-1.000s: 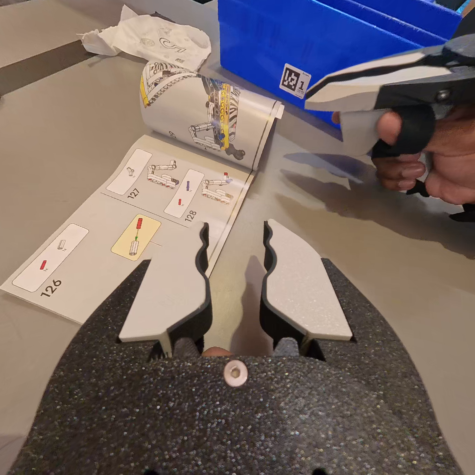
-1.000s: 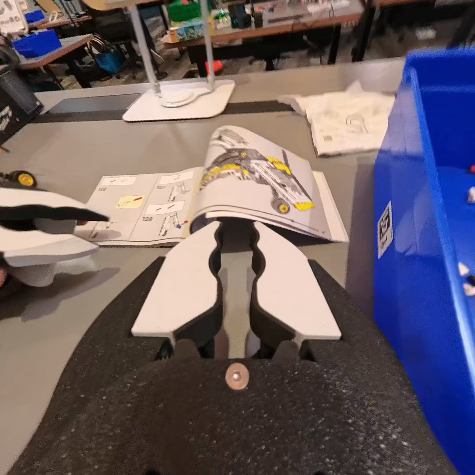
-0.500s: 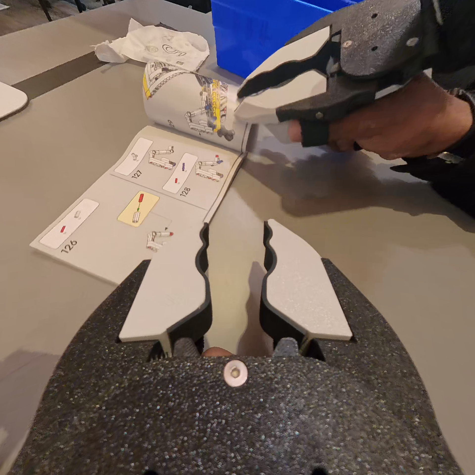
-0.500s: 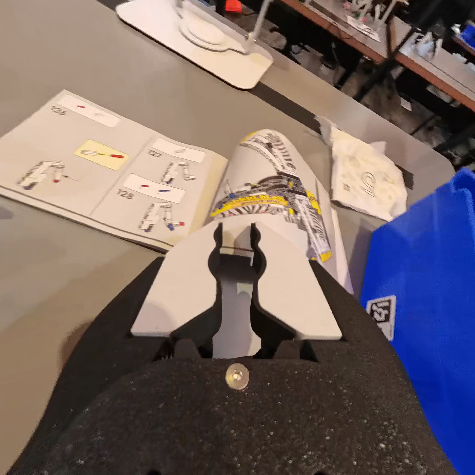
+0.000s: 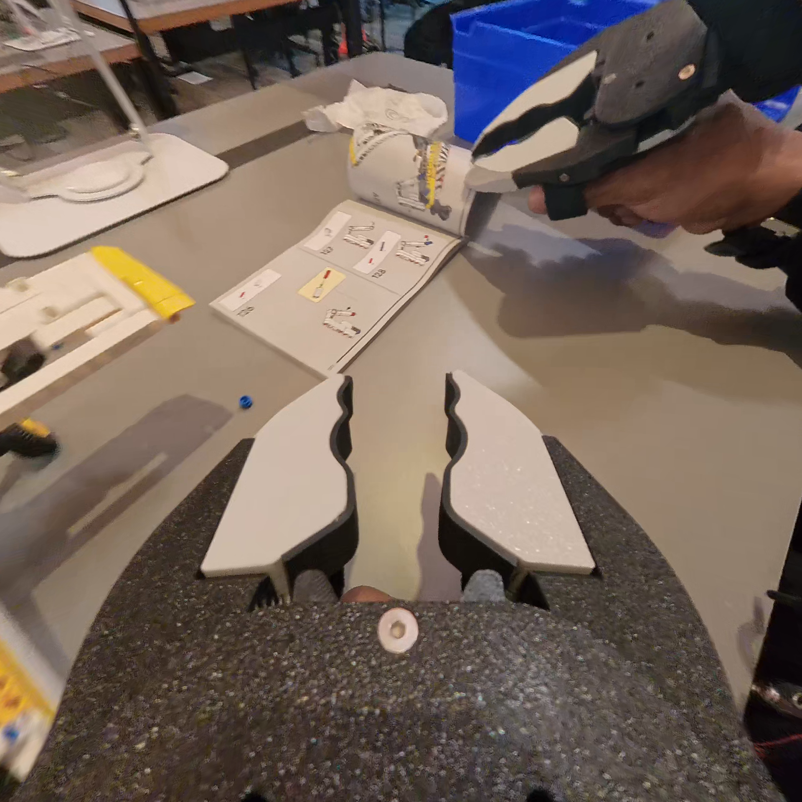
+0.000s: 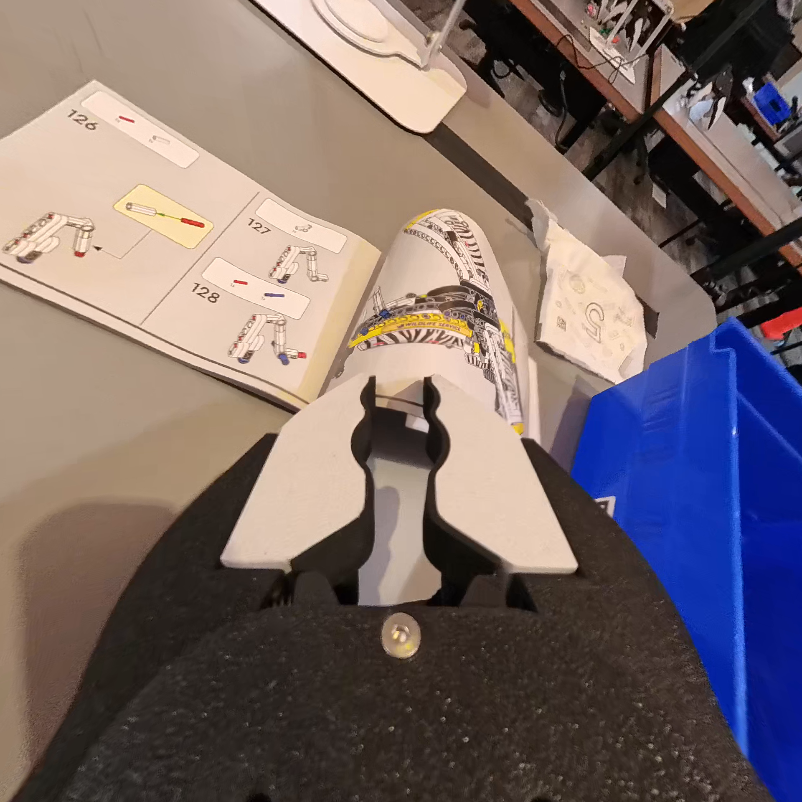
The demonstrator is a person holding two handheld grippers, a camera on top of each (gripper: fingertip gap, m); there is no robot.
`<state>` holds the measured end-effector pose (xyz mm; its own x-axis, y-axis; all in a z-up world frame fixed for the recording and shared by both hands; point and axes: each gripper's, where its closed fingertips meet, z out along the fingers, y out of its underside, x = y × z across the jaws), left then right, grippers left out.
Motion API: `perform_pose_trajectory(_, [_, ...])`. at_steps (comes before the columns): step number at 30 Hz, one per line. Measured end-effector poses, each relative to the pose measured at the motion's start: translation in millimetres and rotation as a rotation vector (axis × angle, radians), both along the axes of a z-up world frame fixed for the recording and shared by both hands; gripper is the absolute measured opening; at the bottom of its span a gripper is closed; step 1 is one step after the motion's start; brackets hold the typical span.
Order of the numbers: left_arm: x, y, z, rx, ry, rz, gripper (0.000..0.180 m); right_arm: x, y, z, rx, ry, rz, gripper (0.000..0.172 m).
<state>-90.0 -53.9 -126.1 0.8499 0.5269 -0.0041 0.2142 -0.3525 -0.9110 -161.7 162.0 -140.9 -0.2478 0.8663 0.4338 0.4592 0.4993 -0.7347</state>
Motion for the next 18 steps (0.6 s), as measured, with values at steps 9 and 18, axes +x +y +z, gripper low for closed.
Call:
perform_pose_trajectory(9, [11,-83,36,0.093,0.170,0.326,0.041,7,-81,41,0.286,0.029,0.409,0.023])
perform_pose_trajectory(18, [-6,-167,23,-0.053,0.228,0.744,0.053,30,-268,41,0.440,0.146,1.208,0.026])
